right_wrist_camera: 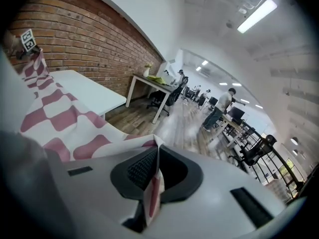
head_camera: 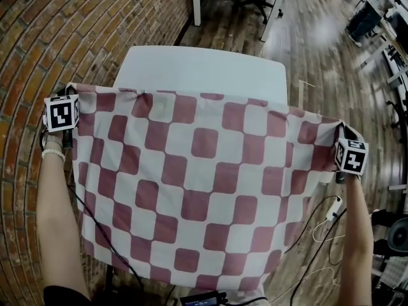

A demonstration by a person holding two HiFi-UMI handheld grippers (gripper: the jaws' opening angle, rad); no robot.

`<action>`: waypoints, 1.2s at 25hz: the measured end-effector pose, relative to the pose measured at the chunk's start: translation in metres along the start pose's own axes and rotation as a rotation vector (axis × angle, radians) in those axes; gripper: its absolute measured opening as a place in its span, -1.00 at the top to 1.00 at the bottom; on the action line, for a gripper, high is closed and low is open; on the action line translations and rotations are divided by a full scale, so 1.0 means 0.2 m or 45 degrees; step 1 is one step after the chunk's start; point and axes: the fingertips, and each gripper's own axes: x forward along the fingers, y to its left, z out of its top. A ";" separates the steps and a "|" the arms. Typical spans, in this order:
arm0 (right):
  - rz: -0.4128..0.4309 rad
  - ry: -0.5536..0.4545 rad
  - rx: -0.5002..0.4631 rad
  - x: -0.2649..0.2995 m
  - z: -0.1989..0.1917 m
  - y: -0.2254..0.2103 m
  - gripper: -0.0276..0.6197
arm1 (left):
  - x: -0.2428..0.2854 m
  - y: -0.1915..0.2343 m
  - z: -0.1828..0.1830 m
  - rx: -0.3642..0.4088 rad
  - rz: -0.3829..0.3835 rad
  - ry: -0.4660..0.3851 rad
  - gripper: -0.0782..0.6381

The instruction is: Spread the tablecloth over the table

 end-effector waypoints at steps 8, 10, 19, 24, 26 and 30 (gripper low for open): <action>0.183 0.082 0.181 0.06 -0.15 0.17 0.72 | 0.02 -0.23 -0.14 0.031 -0.250 0.121 0.58; 0.222 0.059 0.237 0.05 -0.14 0.18 0.57 | 0.00 -0.26 -0.15 0.009 -0.311 0.148 0.36; 0.416 -0.043 0.390 -0.18 -0.10 0.30 0.27 | -0.25 -0.32 -0.30 0.007 -0.413 0.202 0.12; 0.556 -0.124 0.347 -0.48 -0.12 0.50 0.27 | -0.55 -0.42 -0.39 0.003 -0.451 0.083 0.12; 0.610 -0.146 0.356 -0.62 -0.14 0.61 0.27 | -0.65 -0.46 -0.45 -0.049 -0.462 0.043 0.12; 0.682 -0.149 0.401 -0.83 -0.24 0.81 0.27 | -0.83 -0.52 -0.67 -0.134 -0.476 0.068 0.12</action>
